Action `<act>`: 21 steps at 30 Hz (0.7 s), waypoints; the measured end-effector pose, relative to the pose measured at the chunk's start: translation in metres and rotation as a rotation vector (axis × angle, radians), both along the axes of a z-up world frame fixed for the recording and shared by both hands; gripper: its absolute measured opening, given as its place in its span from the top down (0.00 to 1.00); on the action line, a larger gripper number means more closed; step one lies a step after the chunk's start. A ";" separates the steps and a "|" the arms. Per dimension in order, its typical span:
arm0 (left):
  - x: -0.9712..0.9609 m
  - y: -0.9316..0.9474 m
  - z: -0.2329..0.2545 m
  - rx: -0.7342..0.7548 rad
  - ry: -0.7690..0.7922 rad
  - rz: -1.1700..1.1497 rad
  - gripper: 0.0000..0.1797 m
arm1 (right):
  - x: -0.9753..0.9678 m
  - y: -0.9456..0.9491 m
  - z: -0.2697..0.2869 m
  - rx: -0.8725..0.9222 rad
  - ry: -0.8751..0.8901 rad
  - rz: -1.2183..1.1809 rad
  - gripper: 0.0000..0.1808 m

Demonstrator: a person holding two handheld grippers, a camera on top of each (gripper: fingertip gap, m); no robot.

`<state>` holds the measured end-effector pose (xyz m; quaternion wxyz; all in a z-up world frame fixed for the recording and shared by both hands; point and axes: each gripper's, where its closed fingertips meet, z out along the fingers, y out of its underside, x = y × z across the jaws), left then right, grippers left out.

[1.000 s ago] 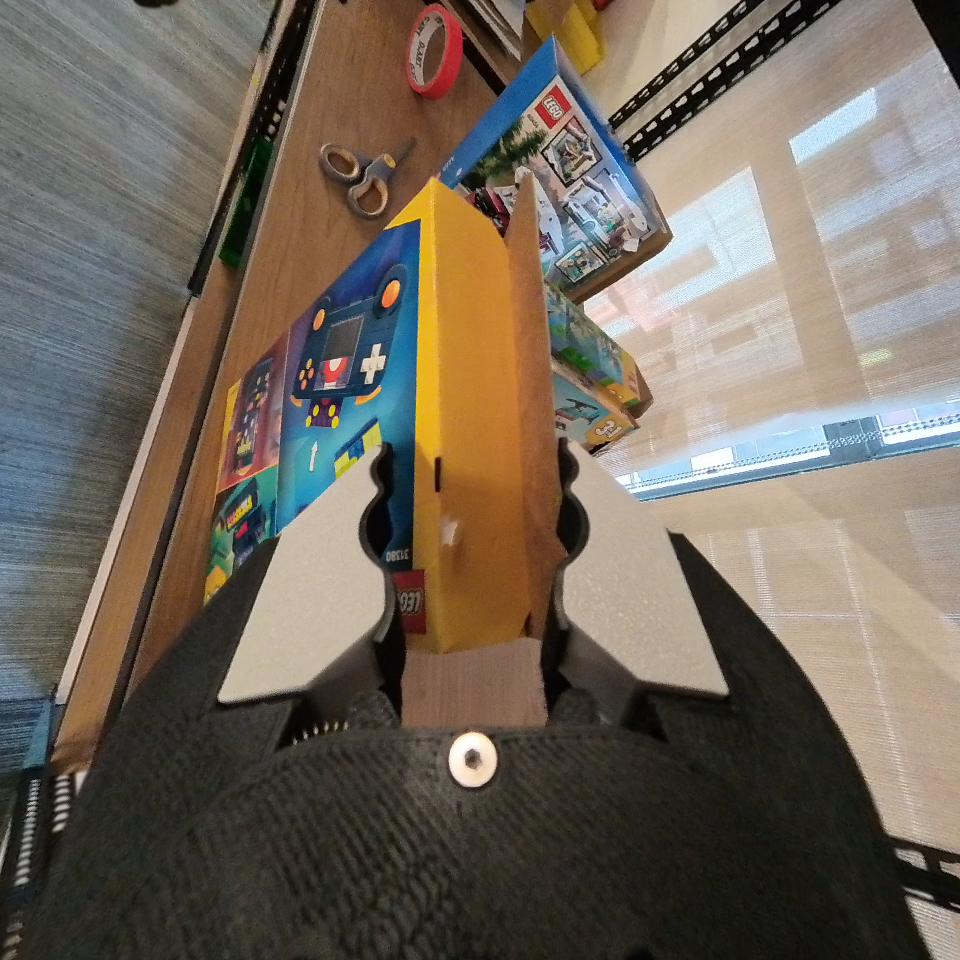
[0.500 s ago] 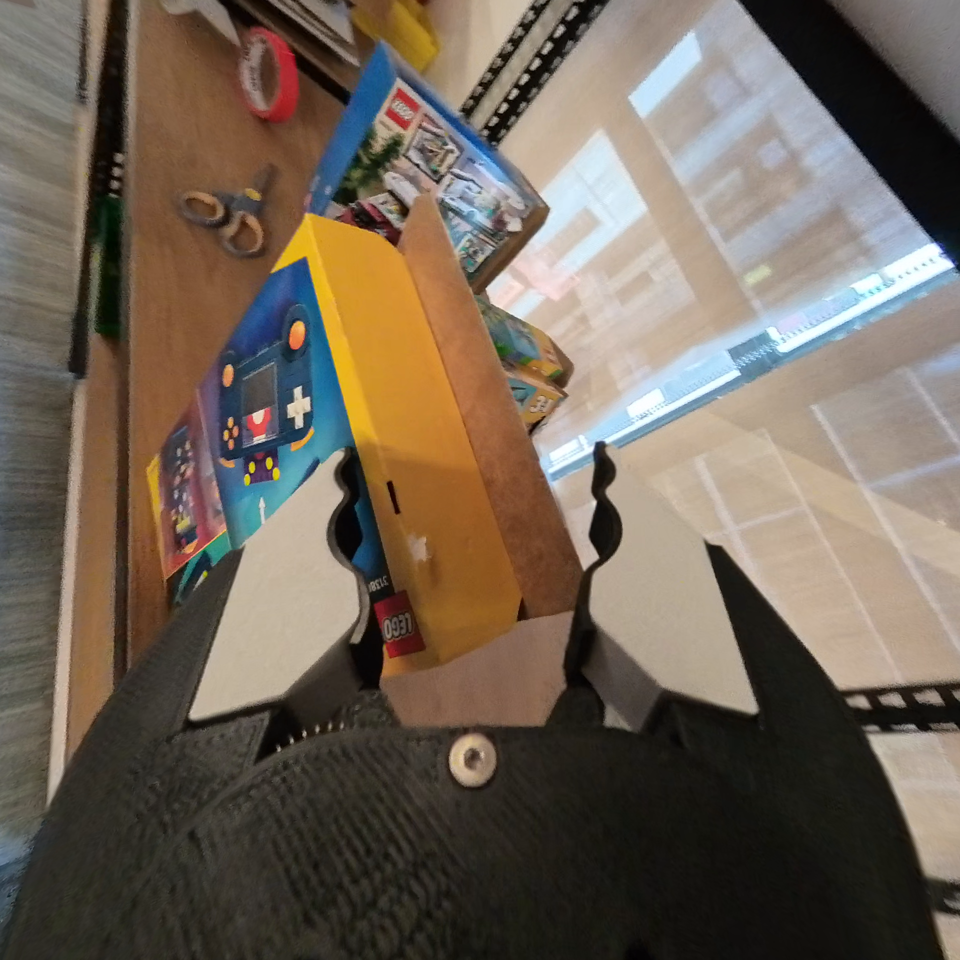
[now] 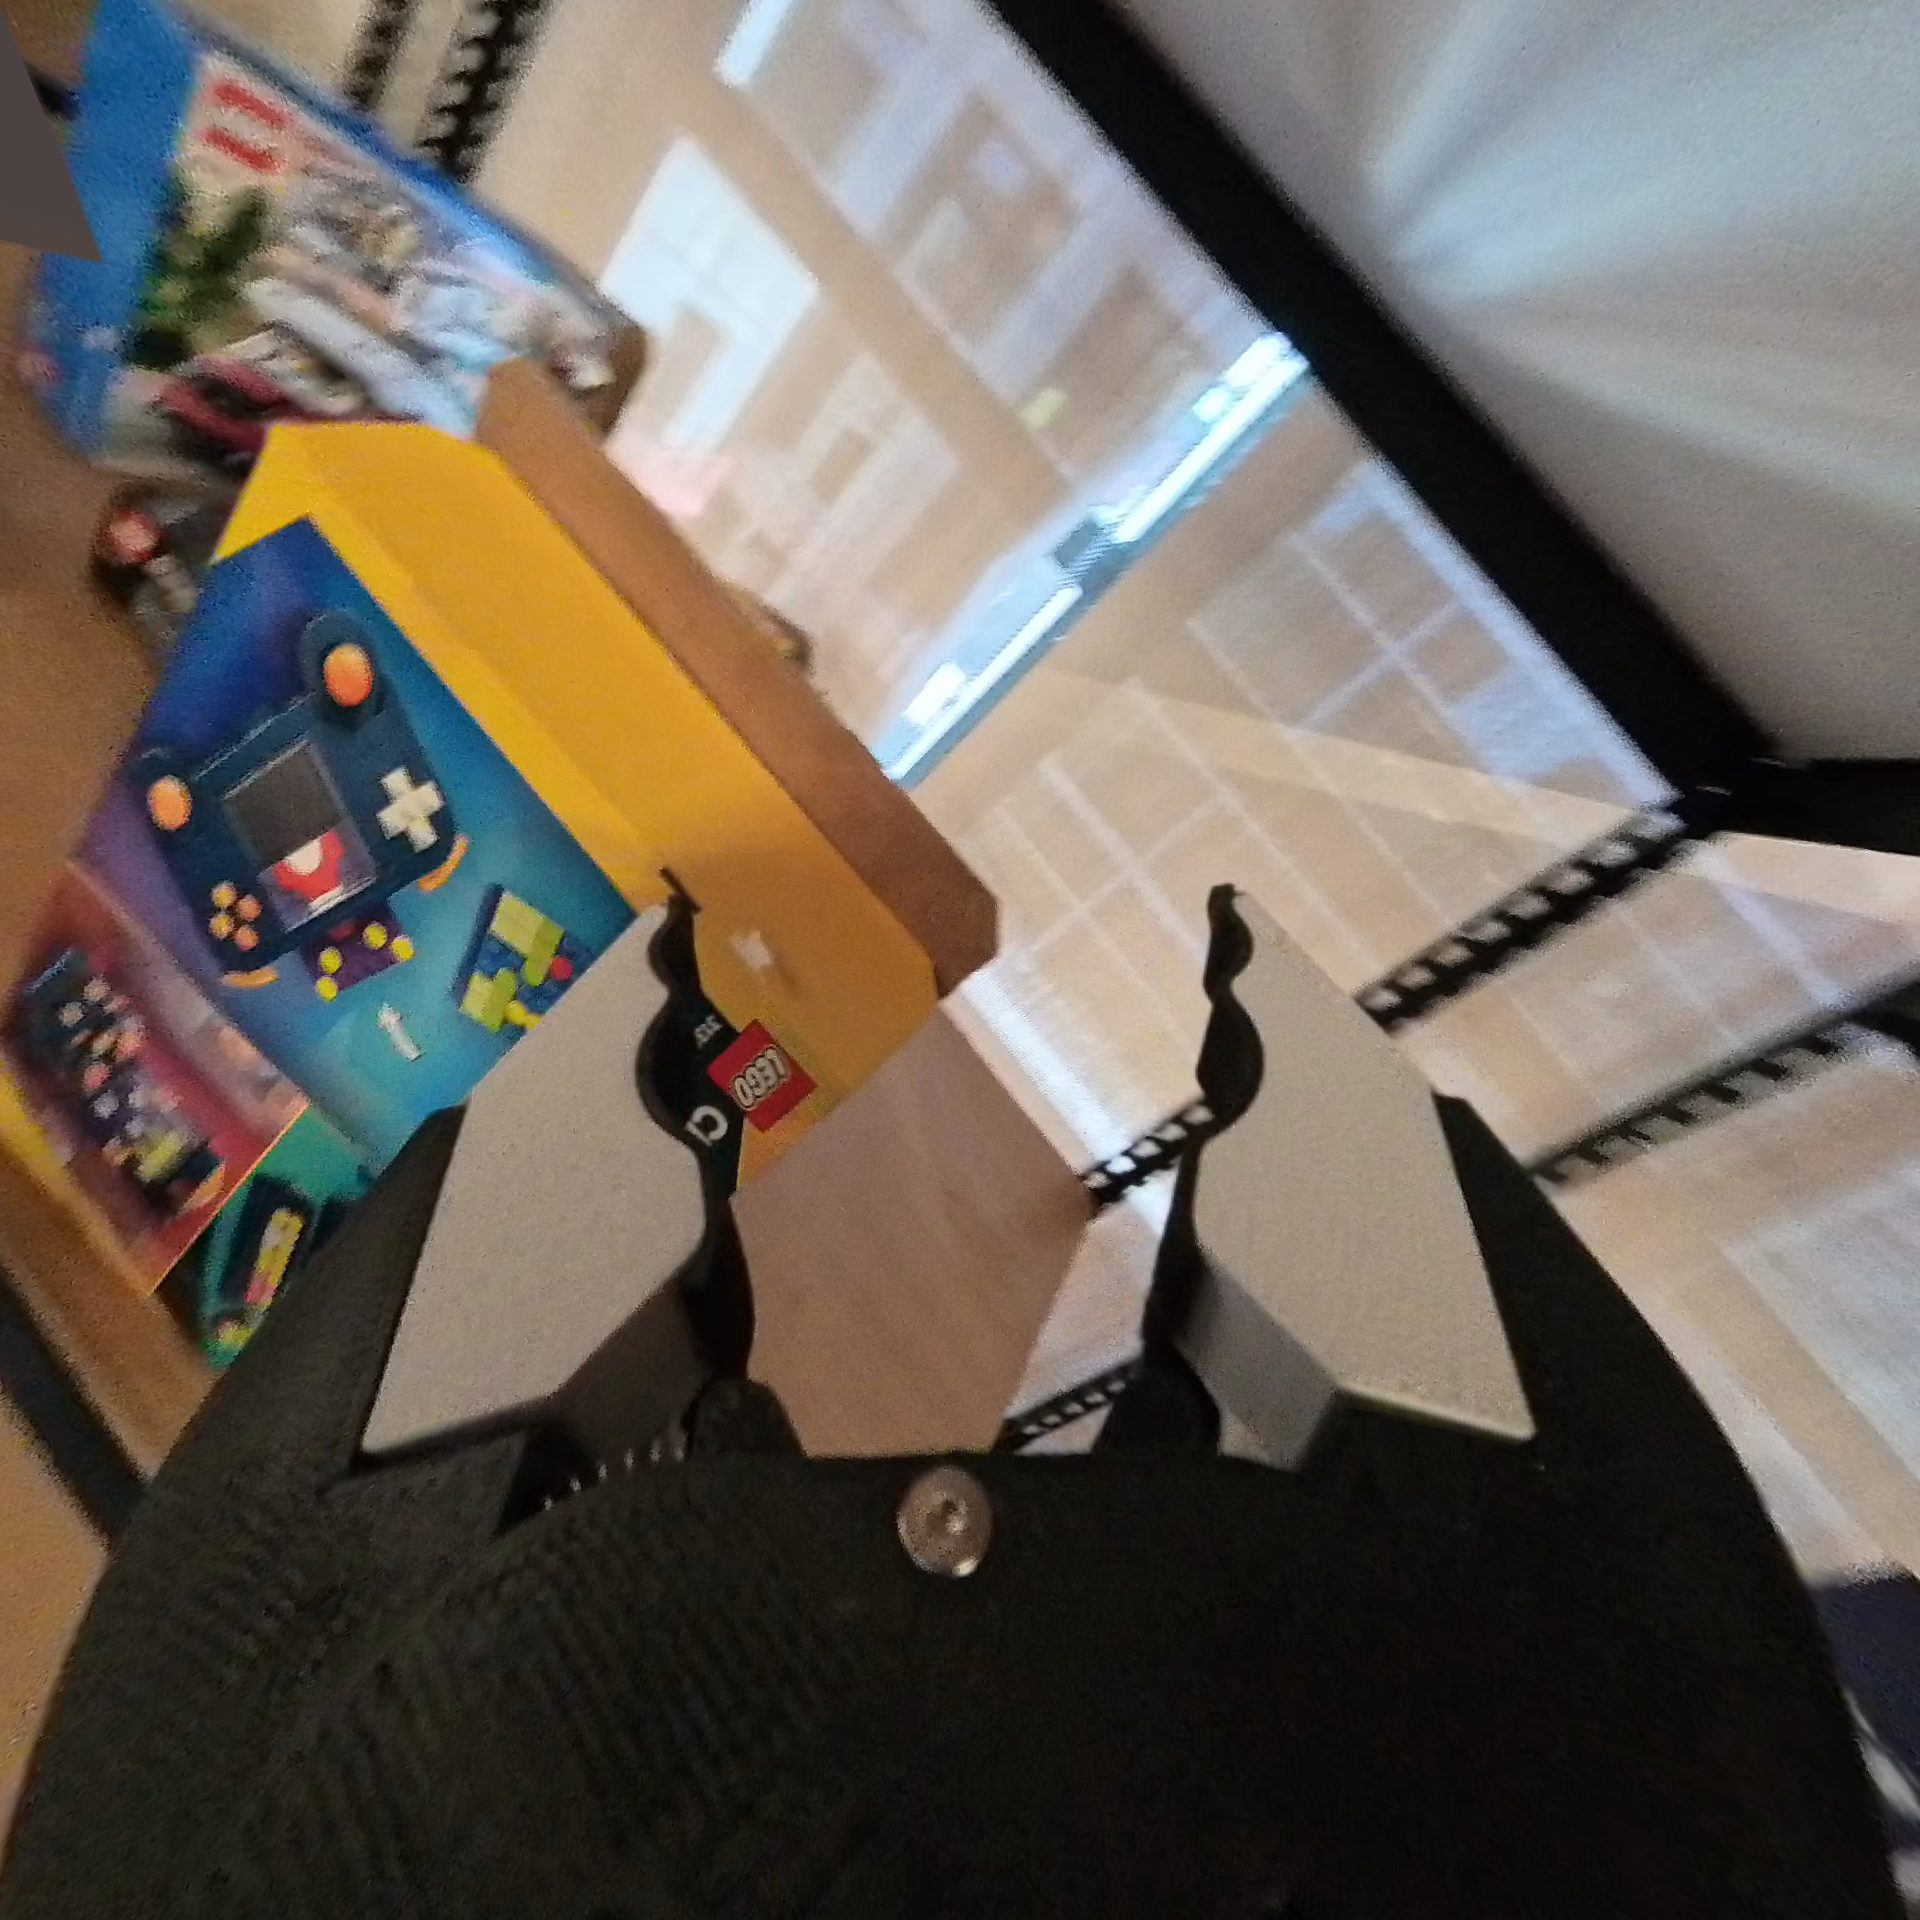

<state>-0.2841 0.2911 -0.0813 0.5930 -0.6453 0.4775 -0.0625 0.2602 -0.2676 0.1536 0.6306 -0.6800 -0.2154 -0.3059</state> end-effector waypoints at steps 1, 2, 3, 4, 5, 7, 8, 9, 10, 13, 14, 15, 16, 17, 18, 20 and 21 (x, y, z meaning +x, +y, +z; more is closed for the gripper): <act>-0.003 -0.004 0.012 0.046 -0.051 0.033 0.89 | -0.002 -0.013 0.009 0.078 -0.020 -0.063 0.47; -0.006 -0.010 0.027 0.098 -0.112 0.064 0.90 | -0.012 -0.031 0.022 0.185 -0.076 -0.119 0.49; -0.009 -0.017 0.040 0.133 -0.170 0.088 0.90 | -0.029 -0.051 0.034 0.309 -0.147 -0.149 0.51; -0.012 -0.026 0.049 0.150 -0.224 0.107 0.90 | -0.050 -0.069 0.040 0.417 -0.201 -0.146 0.57; -0.012 -0.036 0.056 0.157 -0.270 0.113 0.90 | -0.067 -0.083 0.039 0.495 -0.230 -0.138 0.61; -0.010 -0.059 0.063 0.163 -0.328 0.104 0.90 | -0.075 -0.094 0.023 0.539 -0.205 -0.174 0.63; -0.006 -0.071 0.064 0.161 -0.341 0.094 0.90 | -0.073 -0.091 0.010 0.494 -0.169 -0.188 0.62; -0.001 -0.085 0.064 0.150 -0.357 0.087 0.90 | -0.068 -0.085 -0.002 0.445 -0.136 -0.204 0.61; 0.005 -0.101 0.065 0.135 -0.378 0.073 0.90 | -0.066 -0.079 -0.011 0.414 -0.115 -0.209 0.60; 0.042 -0.177 0.071 0.021 -0.468 -0.052 0.90 | -0.104 -0.053 -0.027 0.408 -0.049 -0.093 0.62; 0.060 -0.212 0.075 -0.013 -0.498 -0.118 0.90 | -0.129 -0.042 -0.034 0.416 -0.033 -0.031 0.66; 0.080 -0.247 0.077 -0.050 -0.521 -0.178 0.90 | -0.157 -0.030 -0.045 0.413 -0.006 0.038 0.68; 0.101 -0.282 0.078 -0.085 -0.544 -0.225 0.90 | -0.187 -0.016 -0.060 0.390 0.019 0.105 0.69; 0.124 -0.313 0.077 -0.110 -0.557 -0.259 0.90 | -0.214 -0.003 -0.076 0.371 0.042 0.159 0.69; 0.147 -0.341 0.074 -0.128 -0.561 -0.268 0.90 | -0.238 0.009 -0.095 0.332 0.057 0.204 0.69; 0.189 -0.385 0.069 -0.122 -0.563 -0.241 0.90 | -0.280 0.027 -0.130 0.235 0.113 0.279 0.68; 0.209 -0.409 0.067 -0.118 -0.568 -0.243 0.90 | -0.291 0.029 -0.143 0.205 0.116 0.286 0.68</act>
